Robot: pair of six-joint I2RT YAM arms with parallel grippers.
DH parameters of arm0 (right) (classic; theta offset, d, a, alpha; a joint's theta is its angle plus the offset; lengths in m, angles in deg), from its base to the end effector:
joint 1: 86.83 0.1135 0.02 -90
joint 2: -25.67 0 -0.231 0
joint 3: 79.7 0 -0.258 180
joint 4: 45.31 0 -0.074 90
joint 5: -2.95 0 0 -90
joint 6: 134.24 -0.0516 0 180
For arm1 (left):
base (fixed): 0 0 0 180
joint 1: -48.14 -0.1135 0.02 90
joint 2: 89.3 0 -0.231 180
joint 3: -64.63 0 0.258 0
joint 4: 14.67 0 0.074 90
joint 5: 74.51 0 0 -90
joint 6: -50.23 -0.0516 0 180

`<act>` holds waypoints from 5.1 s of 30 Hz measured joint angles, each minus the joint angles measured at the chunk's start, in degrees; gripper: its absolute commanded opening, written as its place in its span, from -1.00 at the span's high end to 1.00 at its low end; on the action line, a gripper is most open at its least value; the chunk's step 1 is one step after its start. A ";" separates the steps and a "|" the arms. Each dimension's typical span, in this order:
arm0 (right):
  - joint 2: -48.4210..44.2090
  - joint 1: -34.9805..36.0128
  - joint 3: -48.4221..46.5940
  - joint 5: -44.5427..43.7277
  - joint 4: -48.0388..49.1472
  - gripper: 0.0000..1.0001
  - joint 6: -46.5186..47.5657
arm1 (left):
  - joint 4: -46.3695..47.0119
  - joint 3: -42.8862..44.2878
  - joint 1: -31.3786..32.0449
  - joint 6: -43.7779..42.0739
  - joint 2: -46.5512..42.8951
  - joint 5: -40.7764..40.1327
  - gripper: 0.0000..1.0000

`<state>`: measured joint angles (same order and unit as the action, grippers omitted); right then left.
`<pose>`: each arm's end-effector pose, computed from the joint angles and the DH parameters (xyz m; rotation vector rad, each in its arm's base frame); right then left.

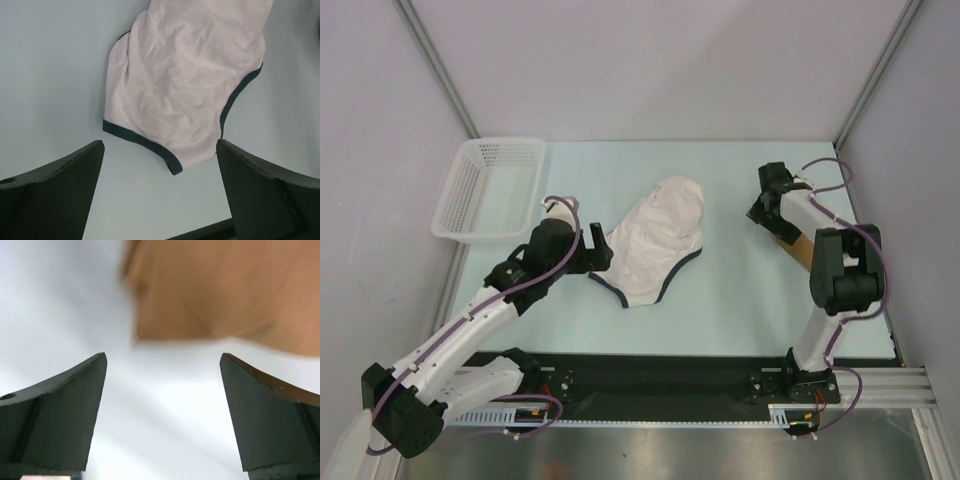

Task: Fold and stack the tank tops
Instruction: Move the tank top to the center of the board, then flatten the tank top out

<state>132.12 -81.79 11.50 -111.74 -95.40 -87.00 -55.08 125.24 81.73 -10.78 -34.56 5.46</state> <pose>0.3775 0.0117 0.1449 0.9463 2.4240 -0.3130 0.2100 -0.1287 0.2577 -0.0131 2.1960 -0.4344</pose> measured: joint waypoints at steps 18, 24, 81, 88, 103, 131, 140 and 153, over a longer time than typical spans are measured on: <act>-13.42 10.64 20.55 33.81 25.88 -0.72 15.17 | 16.44 -18.08 11.69 8.41 10.10 7.26 -0.96; -4.79 15.13 17.59 37.81 30.88 0.05 12.87 | 23.65 -18.40 11.78 11.69 17.38 5.20 0.15; -37.03 27.15 29.20 33.59 8.70 -0.50 19.39 | 5.70 -0.50 -10.14 0.79 7.93 19.61 -0.37; -40.06 28.24 32.11 36.46 10.62 -0.37 15.85 | 9.88 1.40 -5.66 1.05 22.08 19.28 -0.36; -48.98 34.56 43.54 39.17 12.81 -0.28 6.62 | 14.60 5.68 -4.87 0.92 27.52 19.96 -0.39; -57.53 27.85 41.83 30.25 7.17 1.00 8.28 | 15.56 15.15 -4.68 0.70 42.34 20.22 -0.08; -58.18 23.61 41.70 30.18 5.07 1.00 9.29 | 15.87 16.61 -4.68 0.46 45.79 20.70 0.99; -56.81 6.08 37.90 32.79 4.85 1.00 13.07 | 12.98 15.41 -13.40 -1.09 29.31 20.96 -0.22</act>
<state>75.32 -75.72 49.40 -78.95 -90.55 -73.93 -42.10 140.65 68.33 -11.87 -5.25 26.42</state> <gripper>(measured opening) 0.012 0.498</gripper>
